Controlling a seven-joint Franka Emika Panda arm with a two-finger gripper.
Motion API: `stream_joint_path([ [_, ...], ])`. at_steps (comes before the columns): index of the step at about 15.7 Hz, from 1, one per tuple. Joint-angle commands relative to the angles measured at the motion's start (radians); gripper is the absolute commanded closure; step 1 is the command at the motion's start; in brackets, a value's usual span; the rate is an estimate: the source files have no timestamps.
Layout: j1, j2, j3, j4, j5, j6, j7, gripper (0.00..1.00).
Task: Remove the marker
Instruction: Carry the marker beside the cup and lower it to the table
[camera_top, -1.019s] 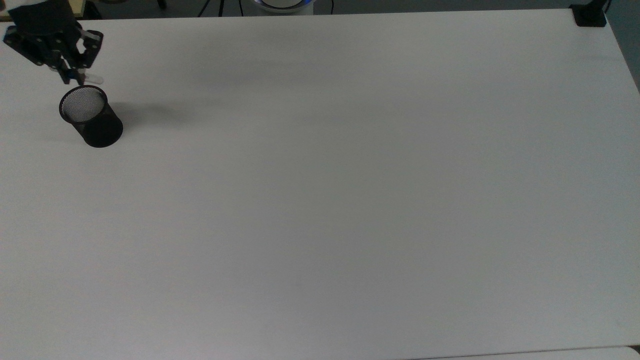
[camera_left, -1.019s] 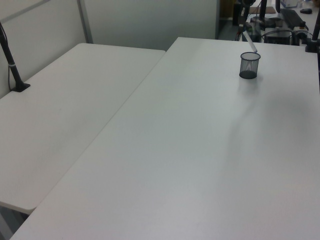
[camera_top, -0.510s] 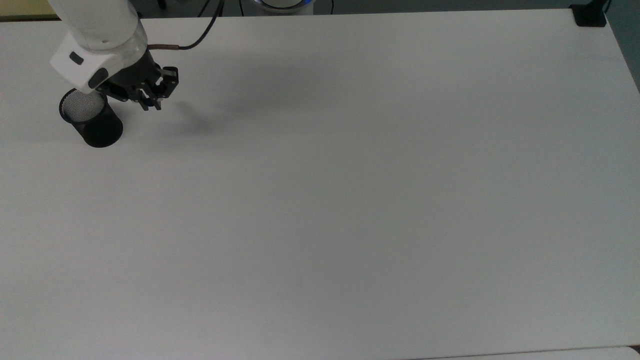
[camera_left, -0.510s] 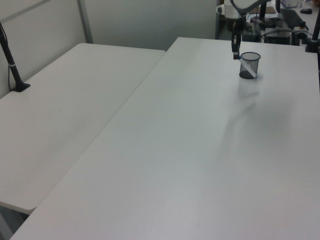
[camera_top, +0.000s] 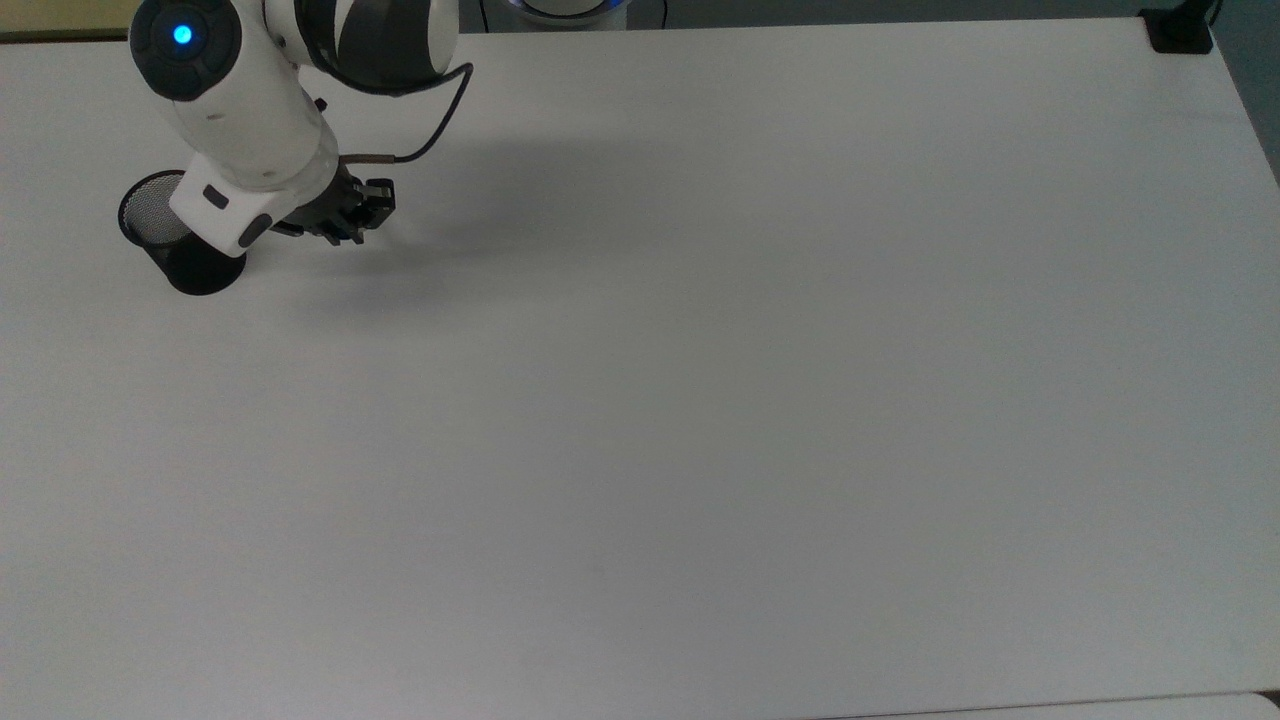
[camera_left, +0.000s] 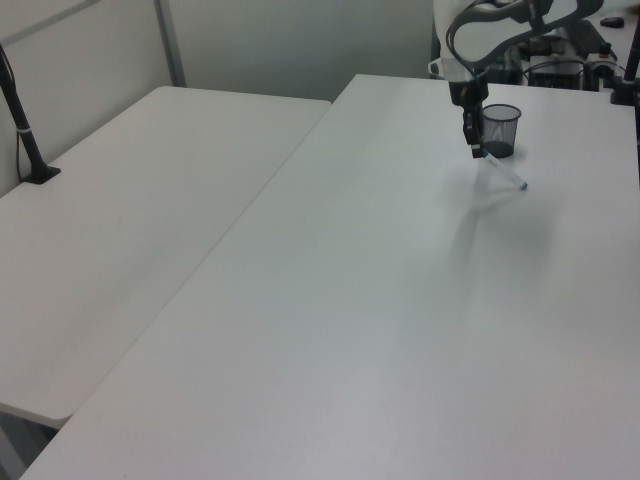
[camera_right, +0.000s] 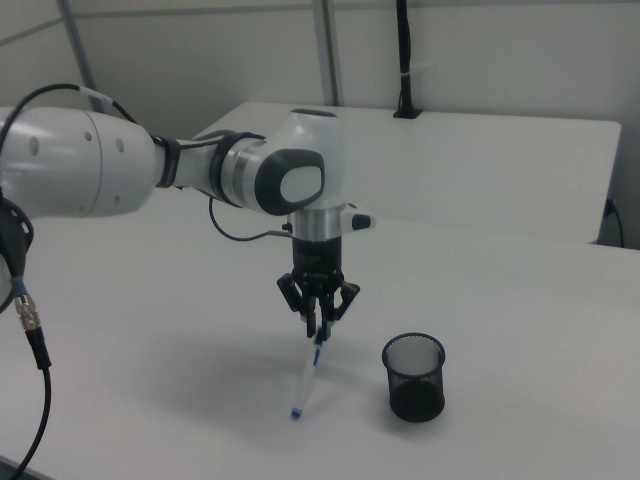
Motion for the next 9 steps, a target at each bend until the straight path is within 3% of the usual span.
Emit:
stream_joint_path([
  [1,0.02,0.006,-0.01,0.006,-0.02,-0.007,0.083,0.0],
  [5,0.112,-0.032,-0.01,0.046,-0.02,-0.01,0.146,0.0],
  [9,0.25,-0.115,-0.01,0.046,-0.019,-0.029,0.244,0.0],
])
